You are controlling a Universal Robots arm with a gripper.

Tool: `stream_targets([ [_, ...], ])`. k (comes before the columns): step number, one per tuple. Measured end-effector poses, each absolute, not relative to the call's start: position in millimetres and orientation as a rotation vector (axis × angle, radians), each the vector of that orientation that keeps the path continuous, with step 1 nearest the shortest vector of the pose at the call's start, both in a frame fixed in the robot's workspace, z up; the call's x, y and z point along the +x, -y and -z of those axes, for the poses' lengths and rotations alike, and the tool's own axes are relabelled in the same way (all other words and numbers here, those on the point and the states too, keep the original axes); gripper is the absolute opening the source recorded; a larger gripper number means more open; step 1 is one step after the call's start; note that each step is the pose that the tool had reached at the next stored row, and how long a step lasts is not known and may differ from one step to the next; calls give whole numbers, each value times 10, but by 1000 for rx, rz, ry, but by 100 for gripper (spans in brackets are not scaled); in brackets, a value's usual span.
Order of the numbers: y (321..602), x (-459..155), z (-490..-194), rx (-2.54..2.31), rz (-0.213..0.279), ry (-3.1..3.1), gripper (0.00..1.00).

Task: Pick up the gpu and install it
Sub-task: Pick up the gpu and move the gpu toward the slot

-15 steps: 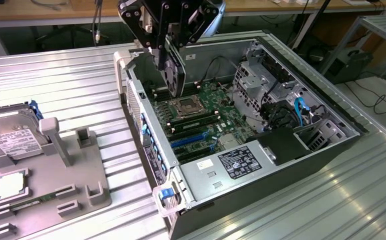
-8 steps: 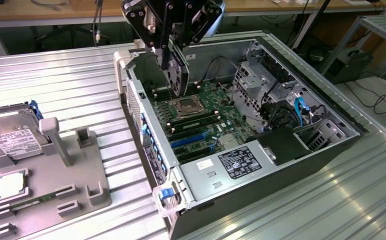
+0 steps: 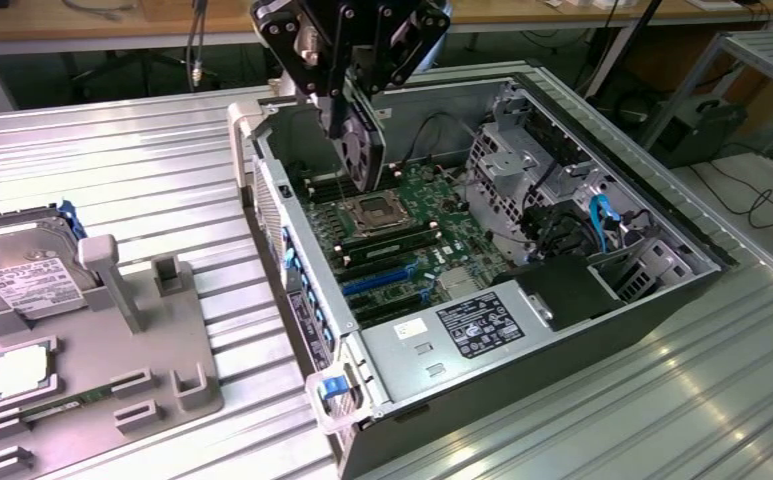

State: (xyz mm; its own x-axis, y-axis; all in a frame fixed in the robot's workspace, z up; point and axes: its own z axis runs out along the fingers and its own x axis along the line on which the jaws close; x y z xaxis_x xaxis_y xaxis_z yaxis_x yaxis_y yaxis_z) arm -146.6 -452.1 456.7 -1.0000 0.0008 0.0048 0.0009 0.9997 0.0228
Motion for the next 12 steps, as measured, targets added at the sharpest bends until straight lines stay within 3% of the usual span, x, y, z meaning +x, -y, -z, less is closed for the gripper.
stream_targets([
  [12,4521,-1398,-4565,0,36,3137,28],
])
